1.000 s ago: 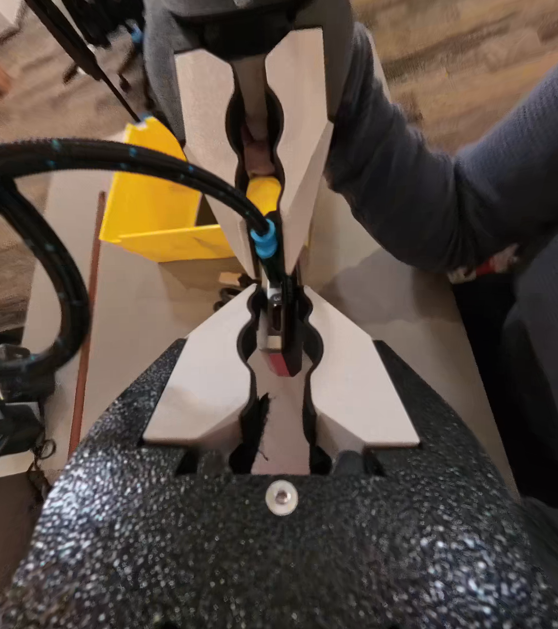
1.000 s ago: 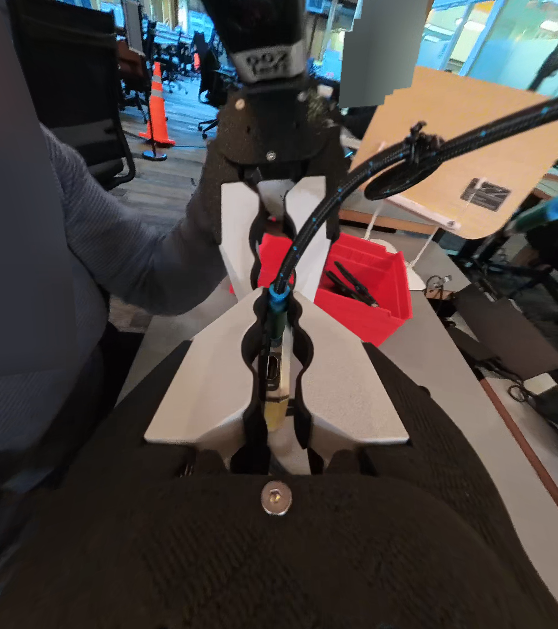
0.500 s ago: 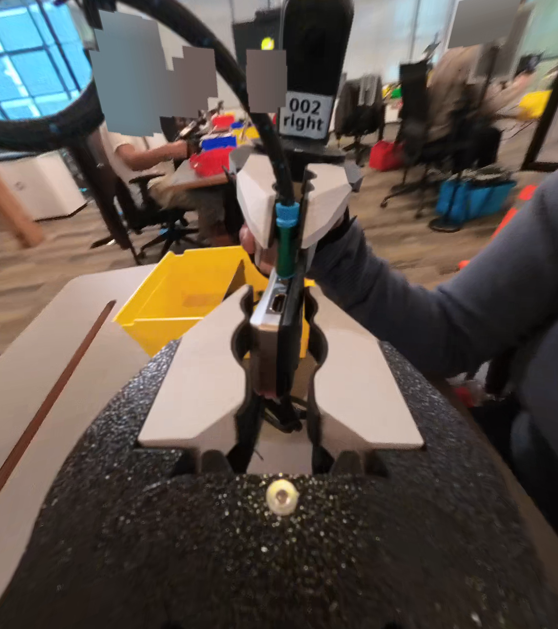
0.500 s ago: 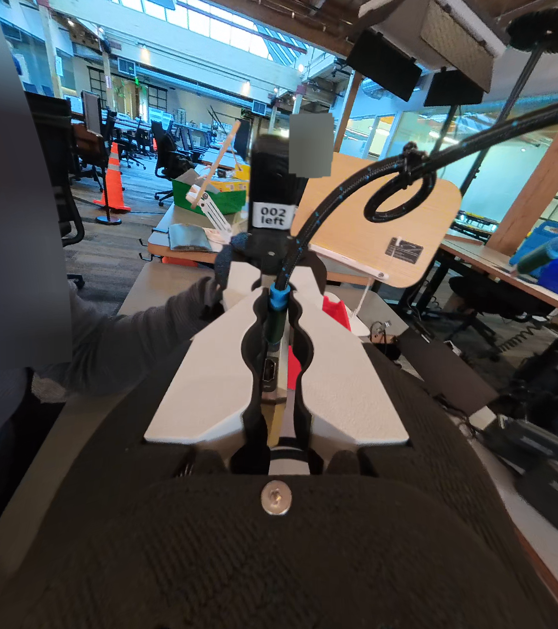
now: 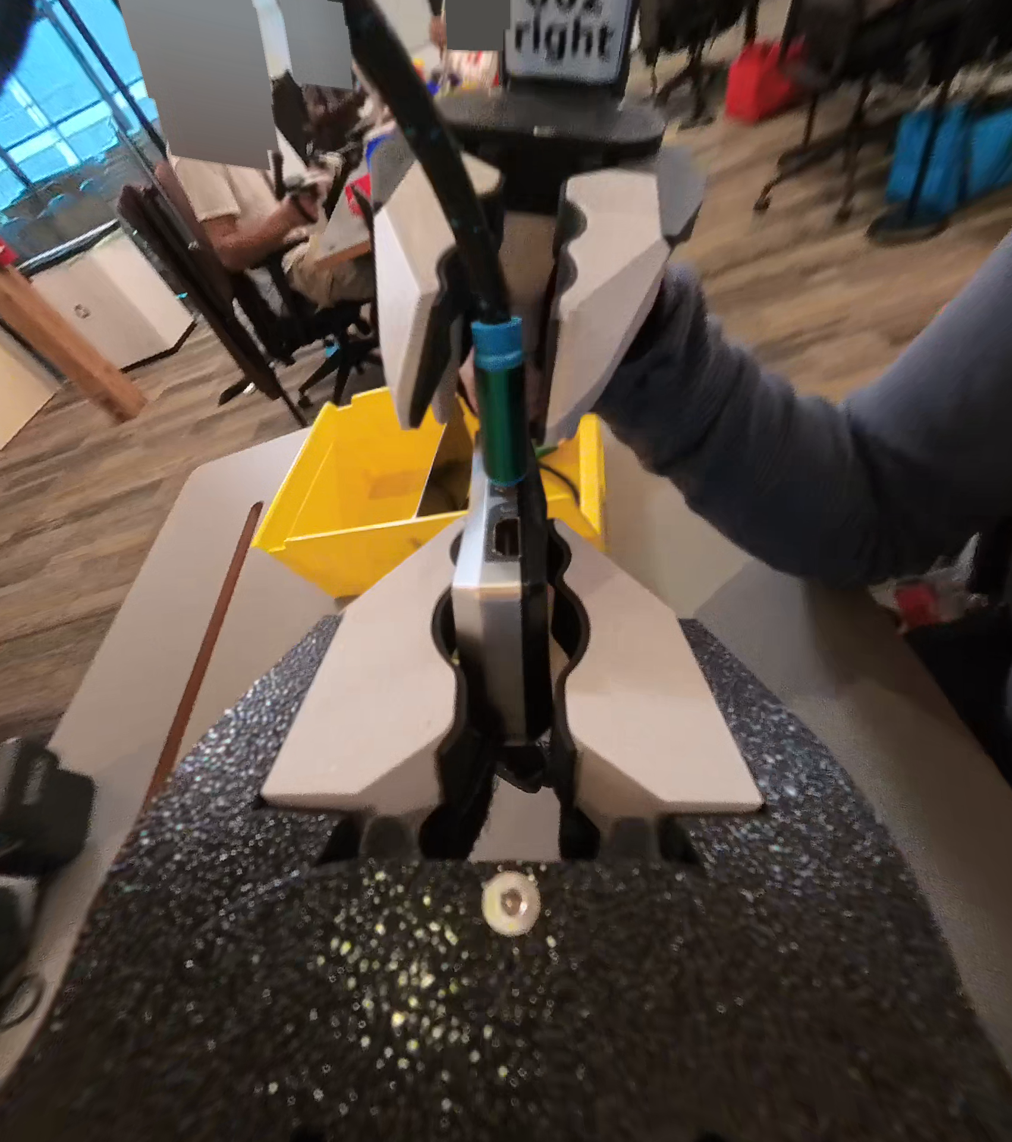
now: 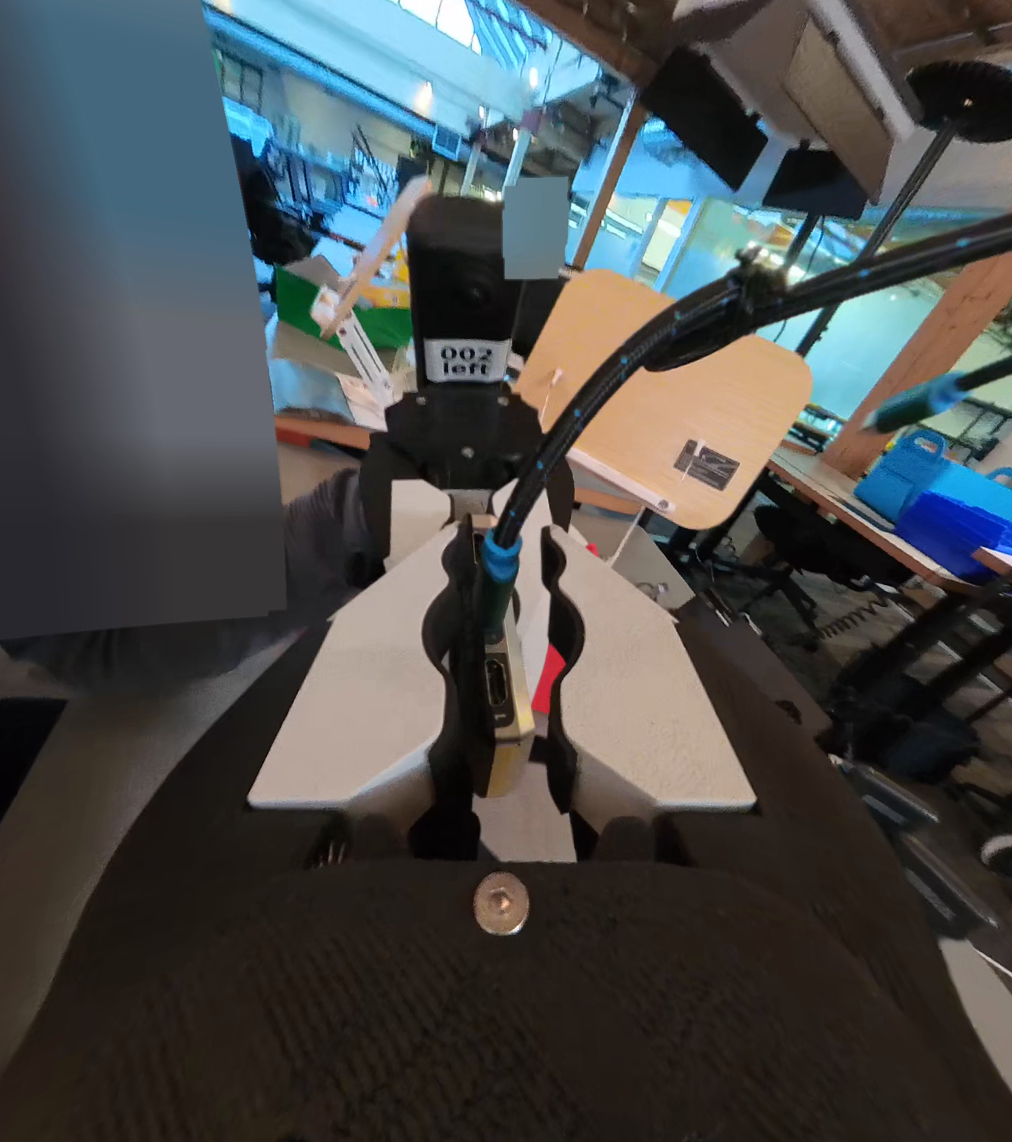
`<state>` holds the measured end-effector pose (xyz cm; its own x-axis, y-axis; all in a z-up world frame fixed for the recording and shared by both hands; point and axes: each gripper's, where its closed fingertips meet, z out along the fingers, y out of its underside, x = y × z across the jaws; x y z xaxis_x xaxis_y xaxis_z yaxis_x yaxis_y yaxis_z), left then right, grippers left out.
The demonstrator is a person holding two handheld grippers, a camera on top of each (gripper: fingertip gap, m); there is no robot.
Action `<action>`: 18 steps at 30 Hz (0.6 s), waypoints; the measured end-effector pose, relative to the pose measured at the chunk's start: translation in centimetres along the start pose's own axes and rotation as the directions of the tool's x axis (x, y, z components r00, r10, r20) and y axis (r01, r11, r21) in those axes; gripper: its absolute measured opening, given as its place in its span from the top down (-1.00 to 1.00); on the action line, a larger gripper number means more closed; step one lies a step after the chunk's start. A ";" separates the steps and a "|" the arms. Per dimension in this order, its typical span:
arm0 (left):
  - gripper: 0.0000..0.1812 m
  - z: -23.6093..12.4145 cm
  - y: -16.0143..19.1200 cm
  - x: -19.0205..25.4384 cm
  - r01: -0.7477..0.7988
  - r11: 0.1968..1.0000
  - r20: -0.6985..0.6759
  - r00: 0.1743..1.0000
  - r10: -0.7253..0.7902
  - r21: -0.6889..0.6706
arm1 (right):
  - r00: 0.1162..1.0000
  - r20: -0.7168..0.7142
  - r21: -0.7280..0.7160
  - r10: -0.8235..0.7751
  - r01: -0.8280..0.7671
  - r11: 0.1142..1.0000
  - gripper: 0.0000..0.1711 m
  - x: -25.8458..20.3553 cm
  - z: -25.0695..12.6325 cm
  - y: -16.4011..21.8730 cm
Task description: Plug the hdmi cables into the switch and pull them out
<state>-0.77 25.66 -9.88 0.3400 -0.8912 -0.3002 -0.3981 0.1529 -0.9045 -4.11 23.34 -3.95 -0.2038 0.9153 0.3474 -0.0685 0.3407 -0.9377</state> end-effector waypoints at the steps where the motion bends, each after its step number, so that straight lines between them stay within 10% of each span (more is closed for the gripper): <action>1: 0.78 0.0 0.1 0.1 -0.021 0.999 0.013 1.000 0.021 -0.025 | 1.000 0.000 -0.023 -0.013 0.013 1.000 0.75 -0.3 0.0 0.1; 18: 0.78 -0.3 -0.7 1.1 -0.093 0.994 0.042 0.994 0.096 -0.055 | 0.997 0.069 -0.029 -0.034 0.036 0.999 0.88 -2.0 -0.5 -0.4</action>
<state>-0.37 24.44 -9.48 0.3361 -0.8536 -0.3981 -0.4741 0.2118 -0.8546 -3.14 21.49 -4.25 -0.2680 0.8862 0.3779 -0.0476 0.3796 -0.9239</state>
